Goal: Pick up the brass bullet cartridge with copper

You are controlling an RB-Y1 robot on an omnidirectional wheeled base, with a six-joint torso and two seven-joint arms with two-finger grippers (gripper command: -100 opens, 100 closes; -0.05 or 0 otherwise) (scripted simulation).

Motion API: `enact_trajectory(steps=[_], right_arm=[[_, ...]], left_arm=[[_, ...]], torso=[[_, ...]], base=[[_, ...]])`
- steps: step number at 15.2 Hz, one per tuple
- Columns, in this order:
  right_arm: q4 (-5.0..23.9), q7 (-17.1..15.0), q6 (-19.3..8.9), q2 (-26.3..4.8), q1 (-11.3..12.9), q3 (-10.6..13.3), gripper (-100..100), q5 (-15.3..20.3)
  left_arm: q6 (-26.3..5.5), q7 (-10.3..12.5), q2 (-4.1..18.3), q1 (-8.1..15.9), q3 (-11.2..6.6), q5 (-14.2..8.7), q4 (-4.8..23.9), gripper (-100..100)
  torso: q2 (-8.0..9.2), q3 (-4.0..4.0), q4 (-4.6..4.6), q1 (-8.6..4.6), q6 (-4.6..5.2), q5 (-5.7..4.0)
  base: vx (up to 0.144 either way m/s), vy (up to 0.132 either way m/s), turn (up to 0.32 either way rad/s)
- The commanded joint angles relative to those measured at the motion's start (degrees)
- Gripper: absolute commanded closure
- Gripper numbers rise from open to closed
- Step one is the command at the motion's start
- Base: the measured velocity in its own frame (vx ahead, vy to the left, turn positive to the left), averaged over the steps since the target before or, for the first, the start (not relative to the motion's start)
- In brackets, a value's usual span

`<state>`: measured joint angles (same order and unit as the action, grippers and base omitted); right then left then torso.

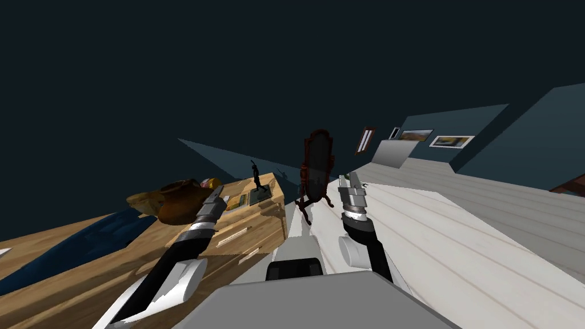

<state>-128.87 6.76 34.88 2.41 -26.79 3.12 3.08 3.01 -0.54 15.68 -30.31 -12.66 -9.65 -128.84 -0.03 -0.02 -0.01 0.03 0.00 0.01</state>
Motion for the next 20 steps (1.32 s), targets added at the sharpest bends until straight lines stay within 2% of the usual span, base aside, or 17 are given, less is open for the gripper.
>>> enact_trajectory(steps=[1, 3, 4, 6, 7, 9, 10, 12, 13, 15, 16, 18, 19, 20], right_arm=[[0.0, 0.0, 0.0, 0.0, 0.0, 0.0, 0, 0.0], [0.0, 0.0, 0.0, 0.0, 0.0, 0.0, 0, 0.0], [0.0, 0.0, 0.0, 0.0, 0.0, 0.0, 0, 0.0], [0.0, 0.0, 0.0, 0.0, 0.0, 0.0, 0, 0.0], [0.0, 0.0, 0.0, 0.0, 0.0, 0.0, 0, 0.0], [0.0, 0.0, 0.0, 0.0, 0.0, 0.0, 0, 0.0], [0.0, 0.0, 0.0, 0.0, 0.0, 0.0, 0, 0.0], [0.0, 0.0, 0.0, 0.0, 0.0, 0.0, 0, 0.0], [0.0, 0.0, 0.0, 0.0, 0.0, 0.0, 0, 0.0], [0.0, 0.0, 0.0, 0.0, 0.0, 0.0, 0, 0.0], [0.0, 0.0, 0.0, 0.0, 0.0, 0.0, 0, 0.0], [0.0, 0.0, 0.0, 0.0, 0.0, 0.0, 0, 0.0], [0.0, 0.0, 0.0, 0.0, 0.0, 0.0, 0, 0.0], [0.0, 0.0, 0.0, 0.0, 0.0, 0.0, 0, 0.0]], left_arm=[[-2.9, 0.9, 0.3, -0.1, -1.83, -0.6, -0.3, -100], [-4.5, 0.9, 0.3, -0.1, -1.83, -0.6, -0.3, -100], [-6.3, 1.7, 0.6, 0.0, -3.46, -1.2, -0.4, -100], [-7.9, 1.7, 0.6, 0.0, -3.46, -1.2, -0.4, -100], [-9.8, 2.6, 0.8, 0.0, -5.12, -1.8, -0.5, -100], [-11.3, 2.6, 0.8, 0.0, -5.12, -1.8, -0.5, -100], [-13.1, 3.4, 0.9, 0.1, -6.78, -2.4, -0.6, -100], [-14.7, 3.4, 0.9, 0.1, -6.78, -2.4, -0.6, -100], [-16.6, 4.3, 1.0, 0.1, -8.45, -3.0, -0.7, -100], [-18.1, 4.3, 1.0, 0.1, -8.45, -3.0, -0.7, -100], [-19.8, 5.1, 1.1, 0.1, -10.12, -3.6, -0.8, -100], [-21.5, 5.1, 1.1, 0.1, -10.12, -3.6, -0.8, -100], [-23.2, 5.9, 1.0, 0.2, -11.77, -4.1, -0.8, -100], [-24.5, 5.9, 1.0, 0.2, -11.77, -4.1, -0.8, -100]], torso=[[0.0, 0.0, 0.0, 0.0, 0.0, 0.0], [0.0, 0.0, 0.0, 0.0, 0.01, 0.0], [0.0, 0.0, 0.0, 0.0, 0.0, 0.0], [0.0, 0.0, 0.0, 0.0, 0.02, 0.0], [0.0, 0.0, 0.0, 0.01, 0.0, 0.0], [0.0, 0.0, 0.0, 0.0, 0.02, 0.0], [0.0, 0.0, 0.0, 0.0, 0.0, 0.0], [-0.01, 0.0, 0.0, 0.0, 0.02, 0.0], [0.0, 0.0, 0.0, 0.0, 0.0, 0.0], [0.0, 0.0, 0.0, 0.01, 0.01, 0.0], [0.0, 0.0, 0.0, 0.01, 0.0, 0.0], [0.0, 0.0, 0.0, 0.0, 0.01, 0.0], [0.0, 0.0, 0.0, 0.0, -0.01, 0.0], [0.0, 0.0, 0.0, 0.0, 0.02, 0.0]], base=[[0.003, 0.004, -0.15], [0.003, 0.007, -0.091], [0.003, 0.004, -0.155], [0.002, 0.008, -0.109], [0.002, 0.005, -0.114], [0.003, 0.006, -0.107], [0.003, 0.004, -0.137], [0.003, 0.007, -0.117], [0.002, 0.007, -0.117], [0.002, 0.008, -0.106], [0.003, 0.004, -0.179], [0.002, 0.008, -0.101], [0.002, 0.005, -0.138], [0.003, 0.007, -0.147]])
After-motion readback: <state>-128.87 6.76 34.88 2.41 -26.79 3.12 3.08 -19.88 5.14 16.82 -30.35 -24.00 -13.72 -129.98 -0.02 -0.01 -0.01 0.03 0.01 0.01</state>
